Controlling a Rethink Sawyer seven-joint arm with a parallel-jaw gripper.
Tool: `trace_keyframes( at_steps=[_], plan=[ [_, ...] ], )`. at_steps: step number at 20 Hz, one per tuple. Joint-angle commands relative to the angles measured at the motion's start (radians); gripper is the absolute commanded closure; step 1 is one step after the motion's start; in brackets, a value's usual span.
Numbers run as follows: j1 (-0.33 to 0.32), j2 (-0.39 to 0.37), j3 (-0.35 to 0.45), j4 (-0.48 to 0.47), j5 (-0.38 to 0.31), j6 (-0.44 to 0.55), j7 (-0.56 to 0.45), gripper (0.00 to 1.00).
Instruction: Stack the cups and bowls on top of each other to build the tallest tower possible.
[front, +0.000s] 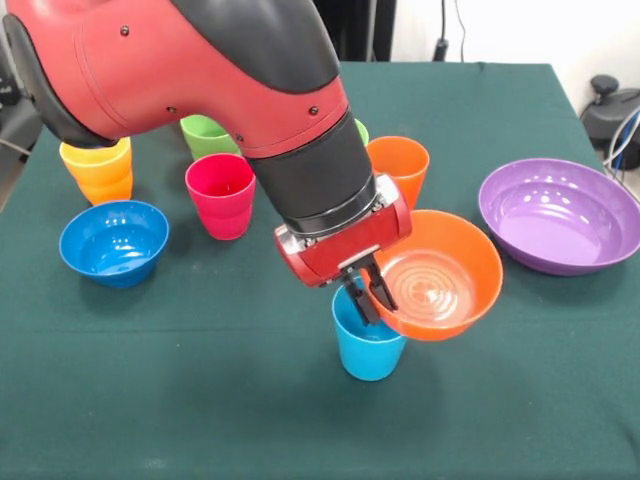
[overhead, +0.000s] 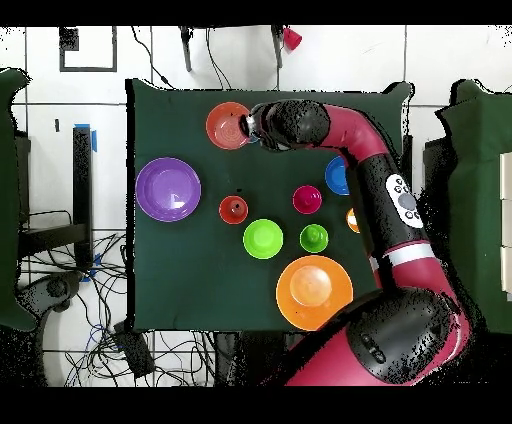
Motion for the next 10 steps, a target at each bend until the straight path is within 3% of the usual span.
trace_keyframes(
  at_steps=[1,10],
  plan=[
    [0.202,-0.107,-0.234,-0.141,-0.196,0.287,-0.097,1.00],
    [0.194,-0.110,-0.259,-0.127,-0.160,0.267,-0.105,1.00]
  ],
)
